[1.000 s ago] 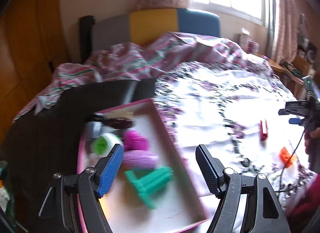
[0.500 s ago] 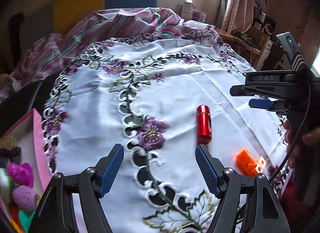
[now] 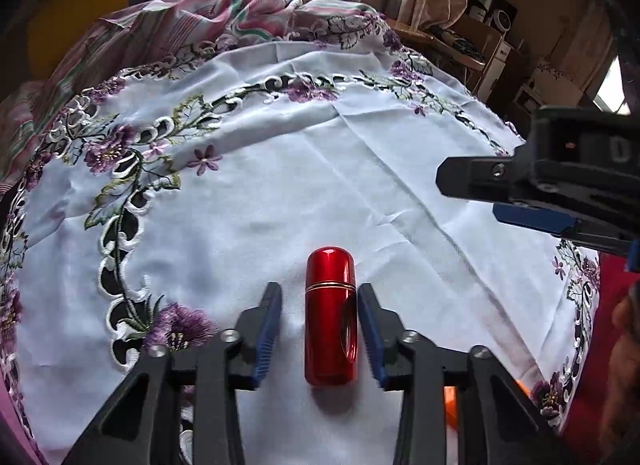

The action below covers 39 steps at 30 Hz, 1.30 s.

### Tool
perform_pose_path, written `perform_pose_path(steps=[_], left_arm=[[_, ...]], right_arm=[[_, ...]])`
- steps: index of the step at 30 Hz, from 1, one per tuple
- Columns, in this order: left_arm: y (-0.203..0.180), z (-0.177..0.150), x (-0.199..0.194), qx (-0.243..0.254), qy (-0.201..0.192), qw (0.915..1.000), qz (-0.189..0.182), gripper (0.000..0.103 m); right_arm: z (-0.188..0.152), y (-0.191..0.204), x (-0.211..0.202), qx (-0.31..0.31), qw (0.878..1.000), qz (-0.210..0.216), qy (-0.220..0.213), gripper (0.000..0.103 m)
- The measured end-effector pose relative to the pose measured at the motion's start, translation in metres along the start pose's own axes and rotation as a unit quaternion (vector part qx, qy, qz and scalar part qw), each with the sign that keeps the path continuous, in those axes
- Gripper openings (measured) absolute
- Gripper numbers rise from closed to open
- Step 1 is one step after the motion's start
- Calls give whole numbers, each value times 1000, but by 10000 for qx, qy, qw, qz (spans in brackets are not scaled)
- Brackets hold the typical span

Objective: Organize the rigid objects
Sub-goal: 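Move both grippers back over the tablecloth toward the red cylinder, then grasp red cylinder with left gripper while right grasps orange block stack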

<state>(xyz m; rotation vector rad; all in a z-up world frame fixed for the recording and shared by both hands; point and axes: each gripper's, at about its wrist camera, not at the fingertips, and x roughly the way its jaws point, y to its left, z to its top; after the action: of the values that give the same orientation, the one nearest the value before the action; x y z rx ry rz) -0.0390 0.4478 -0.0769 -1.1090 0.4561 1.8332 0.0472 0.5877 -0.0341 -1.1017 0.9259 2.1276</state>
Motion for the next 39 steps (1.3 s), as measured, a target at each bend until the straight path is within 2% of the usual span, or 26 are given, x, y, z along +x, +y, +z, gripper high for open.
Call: perform_pose_path(steps=[3, 6, 8, 11, 13, 18, 20, 24, 29, 32, 35, 39], left_arm=[[-2, -5, -1, 127, -65, 9998, 122, 26], [10, -16, -25, -101, -284, 9995, 137, 26], [21, -28, -39, -179, -298, 9988, 332, 26], [46, -54, -56, -606, -228, 9959, 625, 26], [56, -73, -69, -654, -301, 9930, 936, 26], [66, -108, -78, -744, -349, 9874, 1352, 26], [67, -115, -77, -754, -540, 9867, 1336, 26], [63, -115, -74, -625, -641, 9858, 1420, 27], [67, -114, -74, -697, -685, 9869, 1284, 27], [67, -114, -74, -700, -713, 9868, 1271, 27], [68, -115, -74, -738, -738, 9867, 1249, 27], [68, -115, -74, -743, -759, 9864, 1256, 27]], right_arm=[[0, -2, 3, 14, 10000, -19, 48, 62], [-1, 0, 5, -47, 9999, -1, 102, 62], [-2, 3, 5, -115, 9998, 64, 125, 62], [-4, 10, 7, -286, 9993, 139, 187, 62], [-7, 14, 9, -381, 9988, 194, 251, 62], [-13, 21, 16, -577, 9967, 287, 485, 61], [-16, 23, 19, -636, 9960, 287, 554, 60], [-23, 29, 23, -836, 9936, 266, 710, 59], [-33, 38, 29, -1089, 9879, 364, 1041, 59], [-42, 44, 25, -1393, 9833, 241, 1145, 53], [-49, 44, 16, -1657, 9776, 141, 1291, 53], [-60, 43, 3, -2150, 9653, -193, 1472, 53]])
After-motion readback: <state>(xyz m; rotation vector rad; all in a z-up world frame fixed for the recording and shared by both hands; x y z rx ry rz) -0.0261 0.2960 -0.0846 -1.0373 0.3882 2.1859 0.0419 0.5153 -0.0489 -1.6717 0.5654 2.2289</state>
